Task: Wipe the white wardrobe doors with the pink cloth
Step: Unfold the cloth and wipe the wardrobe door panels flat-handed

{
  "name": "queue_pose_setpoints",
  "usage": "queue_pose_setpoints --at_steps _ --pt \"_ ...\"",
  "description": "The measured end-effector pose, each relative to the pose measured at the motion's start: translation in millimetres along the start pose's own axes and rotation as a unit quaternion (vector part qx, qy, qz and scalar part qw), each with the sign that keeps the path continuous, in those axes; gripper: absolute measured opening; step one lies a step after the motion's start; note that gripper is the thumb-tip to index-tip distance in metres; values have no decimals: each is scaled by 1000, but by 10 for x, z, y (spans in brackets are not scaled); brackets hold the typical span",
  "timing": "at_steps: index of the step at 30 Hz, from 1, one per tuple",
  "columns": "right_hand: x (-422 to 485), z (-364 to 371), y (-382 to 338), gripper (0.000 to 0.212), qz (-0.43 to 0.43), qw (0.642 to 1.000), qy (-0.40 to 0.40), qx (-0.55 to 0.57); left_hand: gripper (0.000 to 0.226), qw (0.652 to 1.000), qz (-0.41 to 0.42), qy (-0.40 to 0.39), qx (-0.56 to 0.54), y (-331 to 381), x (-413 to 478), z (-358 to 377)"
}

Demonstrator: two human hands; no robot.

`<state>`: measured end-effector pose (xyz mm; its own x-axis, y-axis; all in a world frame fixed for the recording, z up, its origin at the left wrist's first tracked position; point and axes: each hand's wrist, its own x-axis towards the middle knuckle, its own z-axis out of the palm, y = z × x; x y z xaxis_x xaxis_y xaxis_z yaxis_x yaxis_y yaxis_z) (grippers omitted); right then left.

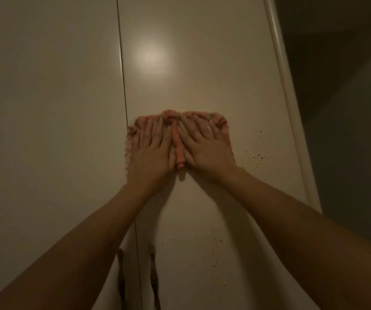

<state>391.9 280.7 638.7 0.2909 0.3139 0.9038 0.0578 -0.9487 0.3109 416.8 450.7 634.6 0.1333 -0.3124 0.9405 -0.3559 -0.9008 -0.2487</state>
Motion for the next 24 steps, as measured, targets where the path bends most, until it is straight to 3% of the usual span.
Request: queue_pose_setpoints --at_steps 12,24 --pt "517 -215 496 66 12 999 33 2 63 999 -7 44 -26 177 813 11" --pt "-265 -26 427 66 26 1000 9 -2 64 999 -5 18 -38 539 129 170"
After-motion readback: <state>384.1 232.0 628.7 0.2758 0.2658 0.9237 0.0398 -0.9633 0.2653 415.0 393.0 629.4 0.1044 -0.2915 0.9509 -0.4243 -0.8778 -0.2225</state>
